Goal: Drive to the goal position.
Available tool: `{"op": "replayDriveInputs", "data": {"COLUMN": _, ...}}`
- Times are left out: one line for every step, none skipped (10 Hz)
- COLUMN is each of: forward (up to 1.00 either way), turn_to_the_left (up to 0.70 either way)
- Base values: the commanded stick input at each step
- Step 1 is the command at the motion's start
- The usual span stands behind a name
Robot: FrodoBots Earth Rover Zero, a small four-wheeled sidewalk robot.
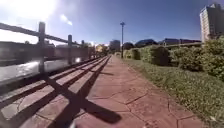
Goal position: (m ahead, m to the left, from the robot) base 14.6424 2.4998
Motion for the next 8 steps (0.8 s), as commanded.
{"op": "replayDriveInputs", "data": {"forward": 0.85, "turn_to_the_left": 0.0}}
{"op": "replayDriveInputs", "data": {"forward": 0.85, "turn_to_the_left": 0.0}}
{"op": "replayDriveInputs", "data": {"forward": 0.85, "turn_to_the_left": 0.0}}
{"op": "replayDriveInputs", "data": {"forward": 0.85, "turn_to_the_left": 0.0}}
{"op": "replayDriveInputs", "data": {"forward": 0.85, "turn_to_the_left": 0.0}}
{"op": "replayDriveInputs", "data": {"forward": 0.85, "turn_to_the_left": 0.0}}
{"op": "replayDriveInputs", "data": {"forward": 0.85, "turn_to_the_left": 0.0}}
{"op": "replayDriveInputs", "data": {"forward": 0.85, "turn_to_the_left": 0.0}}
